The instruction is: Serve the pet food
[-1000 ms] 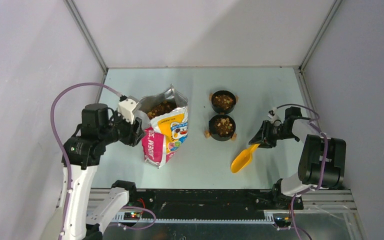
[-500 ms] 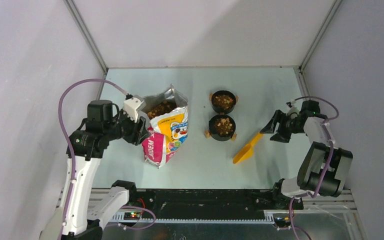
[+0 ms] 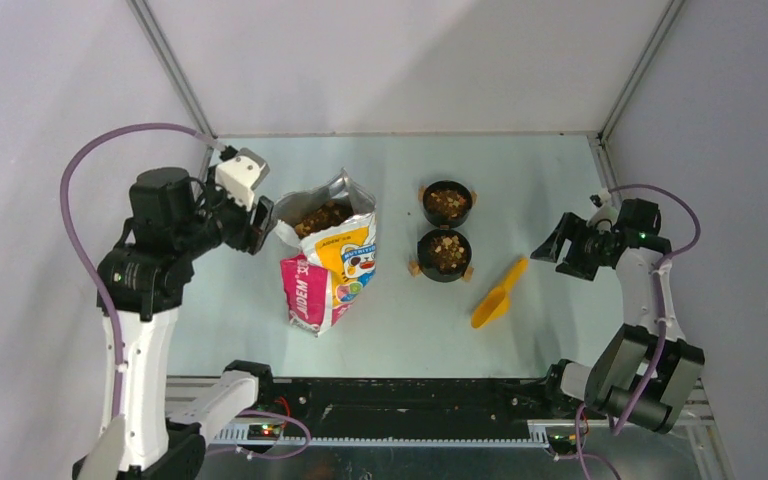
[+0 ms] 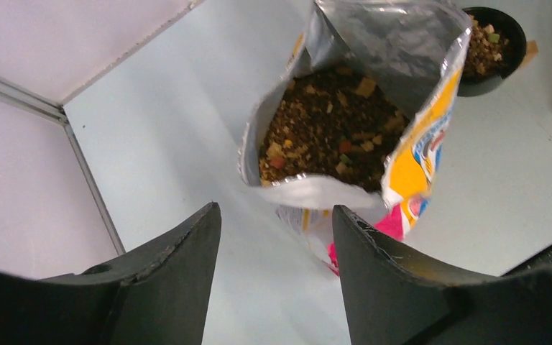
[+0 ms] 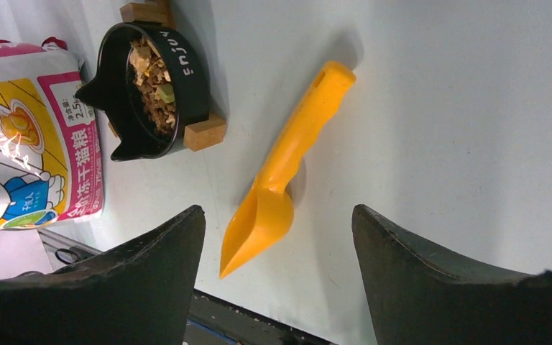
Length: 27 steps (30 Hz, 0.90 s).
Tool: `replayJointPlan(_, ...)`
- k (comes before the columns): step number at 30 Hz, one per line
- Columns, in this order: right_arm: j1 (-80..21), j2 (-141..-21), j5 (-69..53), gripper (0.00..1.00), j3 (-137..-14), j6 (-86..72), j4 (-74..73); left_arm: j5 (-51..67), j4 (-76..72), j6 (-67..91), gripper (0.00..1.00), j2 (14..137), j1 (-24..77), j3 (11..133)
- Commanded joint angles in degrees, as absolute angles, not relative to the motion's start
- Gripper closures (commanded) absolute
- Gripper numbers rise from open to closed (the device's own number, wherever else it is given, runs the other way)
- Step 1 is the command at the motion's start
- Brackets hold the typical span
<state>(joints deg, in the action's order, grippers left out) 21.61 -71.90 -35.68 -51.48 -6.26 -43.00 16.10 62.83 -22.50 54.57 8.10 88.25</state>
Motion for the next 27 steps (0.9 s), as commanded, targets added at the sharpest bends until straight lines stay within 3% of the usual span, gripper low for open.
replayJointPlan(1, 20.07, -68.21, -37.42, 0.23, -53.75, -4.68, -43.49, 15.95, 56.86, -21.28, 0.35, 60.59, 8.08, 90.96)
replayJointPlan(12, 16.31, -60.10, -39.44, 0.21, -54.49, -3.55, -44.29, 14.05, 56.36, -20.65, 0.35, 79.60, 16.69, 100.59)
replayJointPlan(17, 16.11, -60.24, -39.59, 0.21, -54.47, -3.58, -44.30, 5.90, 53.63, -20.31, 0.38, 84.57, 19.85, 100.29)
replayJointPlan(23, 15.45, -60.65, -39.56, 0.21, -54.44, -3.38, -44.31, 5.58, 52.05, -19.09, 0.69, 89.78, 20.12, 101.96)
replayJointPlan(25, 15.02, -60.79, -39.47, 0.22, -54.49, -3.17, -44.21, 6.70, 51.44, -19.37, 0.87, 91.05, 20.25, 102.59)
replayJointPlan(27, 14.37, -60.94, -39.32, 0.22, -54.49, -2.94, -44.08, 7.89, 50.44, -19.49, 0.98, 92.06, 20.36, 103.07)
